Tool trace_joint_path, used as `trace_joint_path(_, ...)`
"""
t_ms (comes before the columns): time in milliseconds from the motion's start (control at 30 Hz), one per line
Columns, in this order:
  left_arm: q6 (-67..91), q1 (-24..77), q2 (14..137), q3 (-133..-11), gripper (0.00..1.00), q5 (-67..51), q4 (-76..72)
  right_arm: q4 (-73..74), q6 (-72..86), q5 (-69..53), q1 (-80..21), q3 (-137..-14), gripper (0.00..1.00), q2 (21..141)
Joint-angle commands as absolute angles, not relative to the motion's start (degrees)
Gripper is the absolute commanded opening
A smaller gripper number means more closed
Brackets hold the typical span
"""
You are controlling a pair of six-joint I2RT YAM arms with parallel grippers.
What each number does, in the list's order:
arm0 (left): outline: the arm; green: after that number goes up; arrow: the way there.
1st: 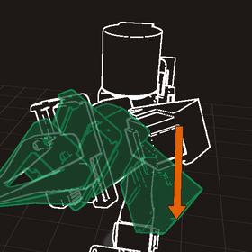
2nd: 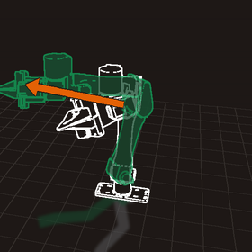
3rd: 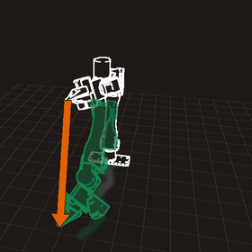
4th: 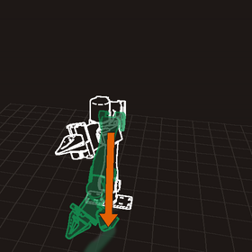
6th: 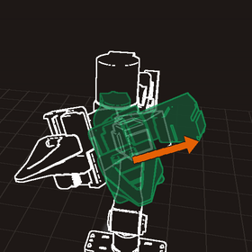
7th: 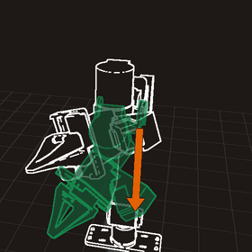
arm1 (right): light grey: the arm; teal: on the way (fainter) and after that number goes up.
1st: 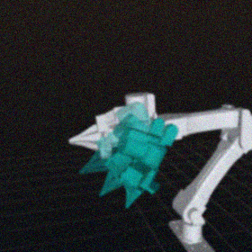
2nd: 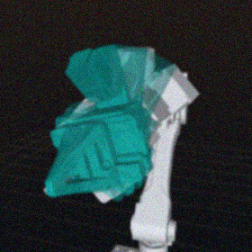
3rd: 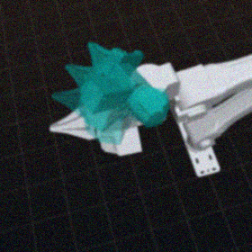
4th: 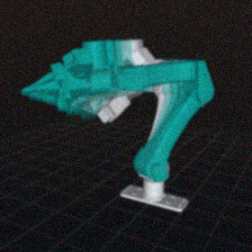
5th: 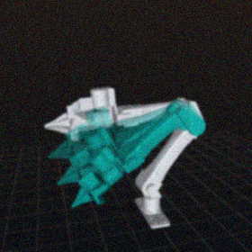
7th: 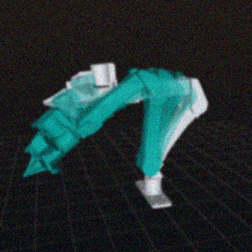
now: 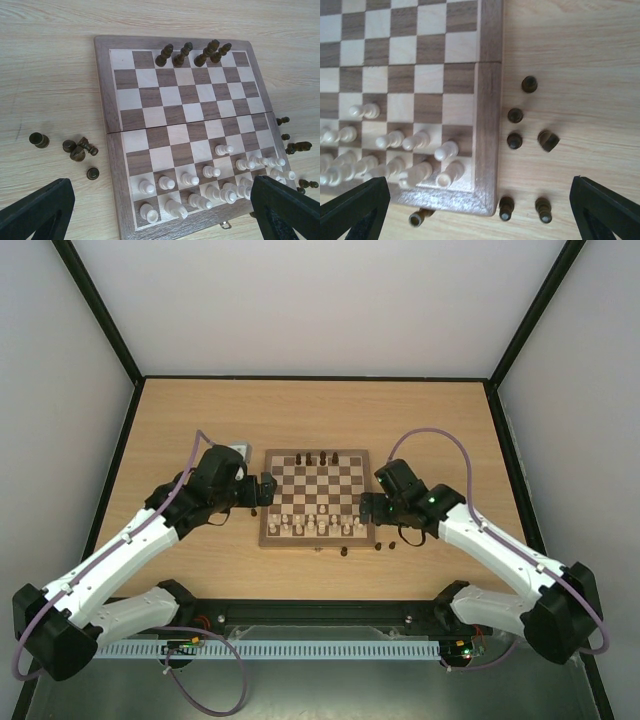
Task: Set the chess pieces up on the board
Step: Pick up the chess piece at the center of the board.
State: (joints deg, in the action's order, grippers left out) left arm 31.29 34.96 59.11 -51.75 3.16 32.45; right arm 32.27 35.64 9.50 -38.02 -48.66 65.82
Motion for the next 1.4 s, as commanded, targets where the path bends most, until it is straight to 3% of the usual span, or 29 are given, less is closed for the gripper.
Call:
trace_joint_path(0,31.0,34.8,57.5,-51.6,1.00,2.6,31.3,31.5,36.6,2.8,-38.3,-45.8,0.97,61.8)
trace_joint_path(133,31.4,34.9,56.6,-50.8,1.00,2.9,31.0,31.4,36.6,-1.0,-38.6,-45.0,0.81,60.1)
trace_joint_path(300,31.4,34.9,56.5,-50.9,1.00,3.9,30.9,32.2,36.6,0.0,-38.8,-45.7,0.69,59.6)
trace_joint_path(433,31.5,34.8,57.2,-51.0,1.00,4.4,30.3,34.1,35.1,6.9,-38.8,-47.8,0.62,62.9)
trace_joint_path(633,31.0,34.8,58.0,-51.1,0.99,4.0,30.1,32.7,38.4,15.7,-38.6,-48.1,0.42,67.3)
trace_joint_path(800,30.0,34.8,58.7,-51.2,1.00,3.1,29.1,33.3,43.7,20.1,-37.1,-47.9,0.40,70.1)
trace_joint_path(1367,27.3,34.5,60.7,-52.0,1.00,0.8,28.3,26.8,47.1,16.1,-31.6,-42.5,0.33,75.7)
